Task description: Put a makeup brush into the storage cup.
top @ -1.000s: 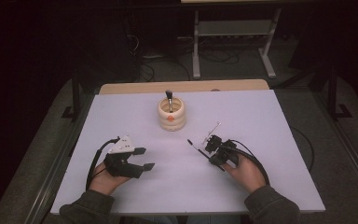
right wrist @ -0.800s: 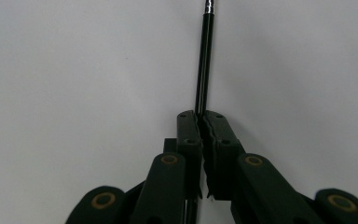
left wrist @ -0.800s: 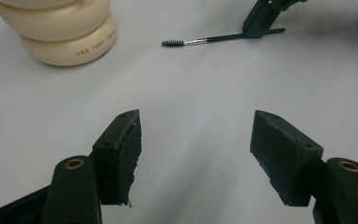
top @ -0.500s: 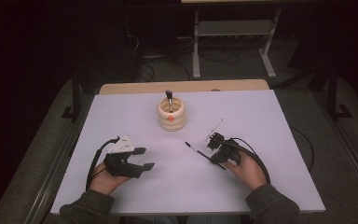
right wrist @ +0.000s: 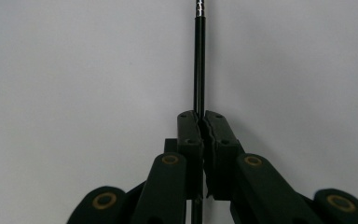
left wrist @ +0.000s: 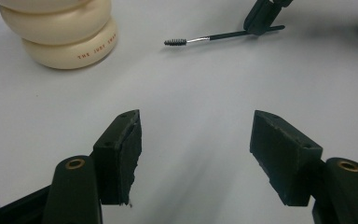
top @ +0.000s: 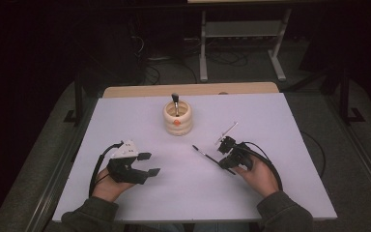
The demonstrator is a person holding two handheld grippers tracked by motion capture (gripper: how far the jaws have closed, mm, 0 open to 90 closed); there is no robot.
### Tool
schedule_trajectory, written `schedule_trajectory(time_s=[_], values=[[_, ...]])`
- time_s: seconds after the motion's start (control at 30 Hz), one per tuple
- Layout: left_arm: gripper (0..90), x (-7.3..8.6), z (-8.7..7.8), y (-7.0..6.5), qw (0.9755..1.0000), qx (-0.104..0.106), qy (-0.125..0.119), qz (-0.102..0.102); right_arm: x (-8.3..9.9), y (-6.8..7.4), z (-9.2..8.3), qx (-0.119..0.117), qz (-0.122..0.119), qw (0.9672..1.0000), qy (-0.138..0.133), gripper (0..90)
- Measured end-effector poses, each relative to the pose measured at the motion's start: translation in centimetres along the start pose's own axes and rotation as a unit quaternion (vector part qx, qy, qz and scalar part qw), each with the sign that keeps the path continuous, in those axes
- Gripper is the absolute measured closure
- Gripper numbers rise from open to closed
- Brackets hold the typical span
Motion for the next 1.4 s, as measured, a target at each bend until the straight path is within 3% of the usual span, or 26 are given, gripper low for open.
schedule_trajectory(time_s=[0.27,0.67,0.77,0.97,1.07,1.1,1.17,1.4], values=[[34.2,-0.1,0.0,0.0,1.0000,0.004,-0.003,0.000,-0.3,0.3,-1.0,-0.004,-0.004,0.9998,-0.019,85.1],[38.7,-0.7,0.1,-0.9,0.9996,0.024,-0.013,-0.004,-2.4,3.2,-2.9,-0.022,-0.038,0.9970,-0.064,85.1],[39.6,-0.9,0.2,-1.2,0.9991,0.038,-0.017,-0.005,-3.3,4.8,-3.6,-0.036,-0.055,0.9947,-0.079,85.1],[41.1,-1.2,0.9,-2.1,0.9983,0.057,-0.011,0.005,-4.5,6.6,-4.3,-0.048,-0.083,0.9896,-0.108,85.0],[43.2,-1.4,1.1,-2.5,0.9967,0.080,-0.015,-0.004,-5.0,7.5,-4.6,-0.062,-0.089,0.9866,-0.122,85.0],[44.1,-1.5,1.2,-2.6,0.9962,0.085,-0.018,-0.008,-5.2,7.8,-4.7,-0.071,-0.099,0.9843,-0.128,85.1],[45.2,-1.6,1.2,-2.8,0.9957,0.090,-0.021,-0.012,-5.5,8.5,-4.9,-0.089,-0.092,0.9825,-0.135,85.0],[49.7,-1.9,1.1,-2.9,0.9932,0.109,-0.032,-0.028,-6.2,9.7,-4.1,-0.090,-0.122,0.9784,-0.141,85.0]])
Point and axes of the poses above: each handheld gripper's, and its own axes: z roughly forward along the jaws, x roughly out of its underside, y roughly to its left, the point moved 10 cm from there along z, roughly forward along the jaws, and after that the axes turned 6 degrees about y, right-handed, at the moved point
